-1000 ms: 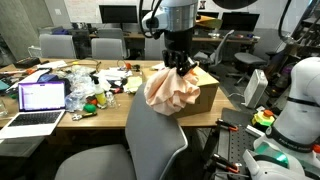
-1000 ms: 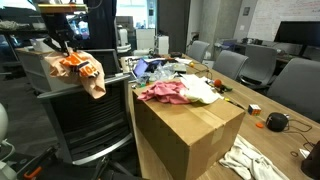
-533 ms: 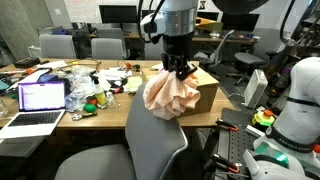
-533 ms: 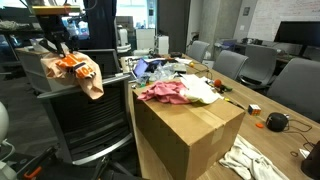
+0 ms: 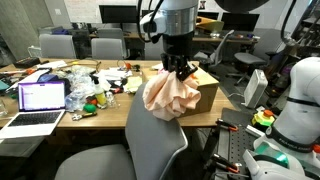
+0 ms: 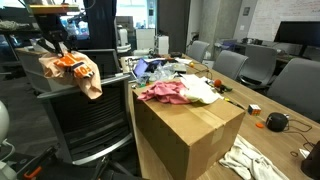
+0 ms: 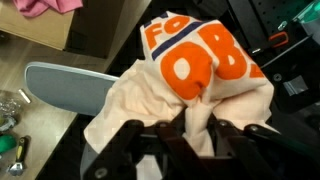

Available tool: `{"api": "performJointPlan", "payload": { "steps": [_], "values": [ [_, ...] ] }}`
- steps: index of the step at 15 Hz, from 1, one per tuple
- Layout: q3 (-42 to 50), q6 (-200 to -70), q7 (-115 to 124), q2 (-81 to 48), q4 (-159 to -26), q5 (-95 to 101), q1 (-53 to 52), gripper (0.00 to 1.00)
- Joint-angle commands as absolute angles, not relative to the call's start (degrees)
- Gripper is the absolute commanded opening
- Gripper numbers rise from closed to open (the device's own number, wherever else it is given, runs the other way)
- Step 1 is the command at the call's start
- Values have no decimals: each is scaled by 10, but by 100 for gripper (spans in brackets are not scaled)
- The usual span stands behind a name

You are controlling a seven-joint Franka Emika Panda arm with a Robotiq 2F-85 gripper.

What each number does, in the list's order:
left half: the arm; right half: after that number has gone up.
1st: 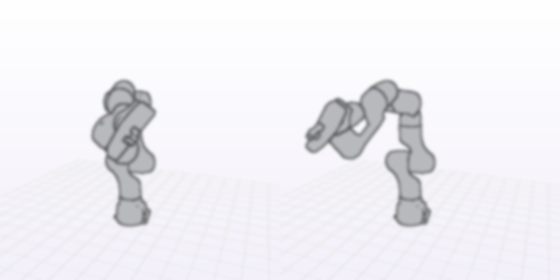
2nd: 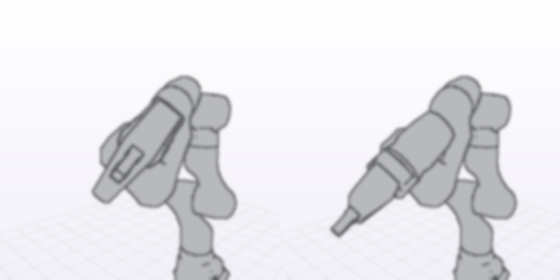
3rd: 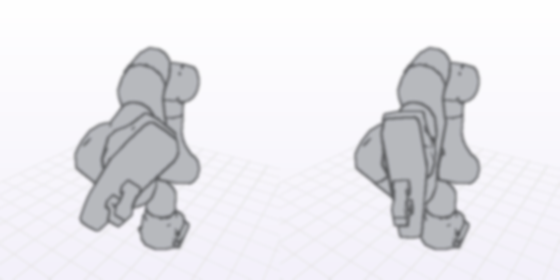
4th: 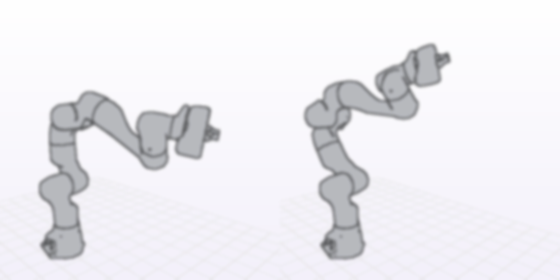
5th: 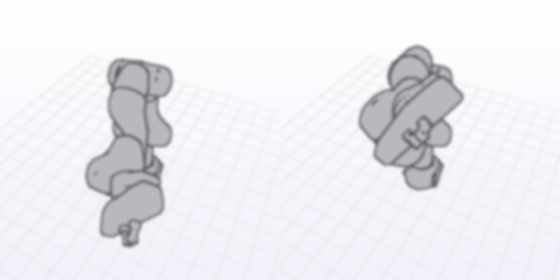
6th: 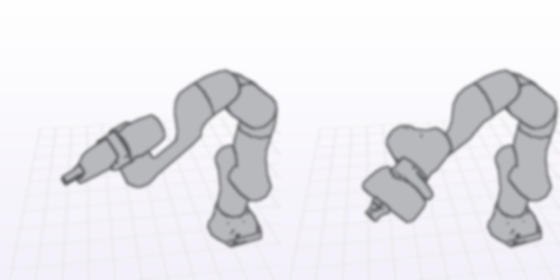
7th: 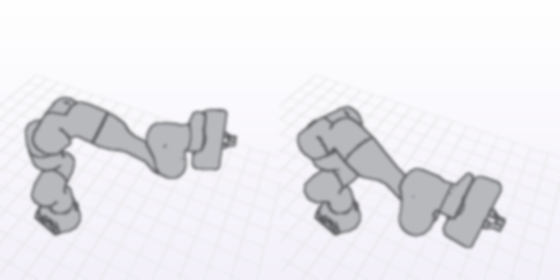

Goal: Put the peach and pink shirts on the backrest of the chair respectively

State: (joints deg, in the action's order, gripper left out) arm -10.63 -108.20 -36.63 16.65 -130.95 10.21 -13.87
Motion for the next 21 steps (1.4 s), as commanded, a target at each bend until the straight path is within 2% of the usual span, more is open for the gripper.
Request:
{"api": "performJointPlan", "payload": {
  "steps": [1, 3, 4, 5, 6, 14, 21],
  "values": [
    [-107, -1074, -345, 156, -1294, 111, -142, 4],
    [-108, -1073, -340, 153, -1294, 115, -142, 4],
    [-108, -1072, -339, 152, -1294, 117, -142, 8],
    [-108, -1071, -337, 151, -1293, 119, -142, 40],
    [-107, -1071, -334, 150, -1293, 119, -141, 40],
    [-103, -1066, -328, 149, -1288, 121, -139, 99],
    [-80, -1047, -303, 147, -1257, 123, -115, 100]
  ]
}}
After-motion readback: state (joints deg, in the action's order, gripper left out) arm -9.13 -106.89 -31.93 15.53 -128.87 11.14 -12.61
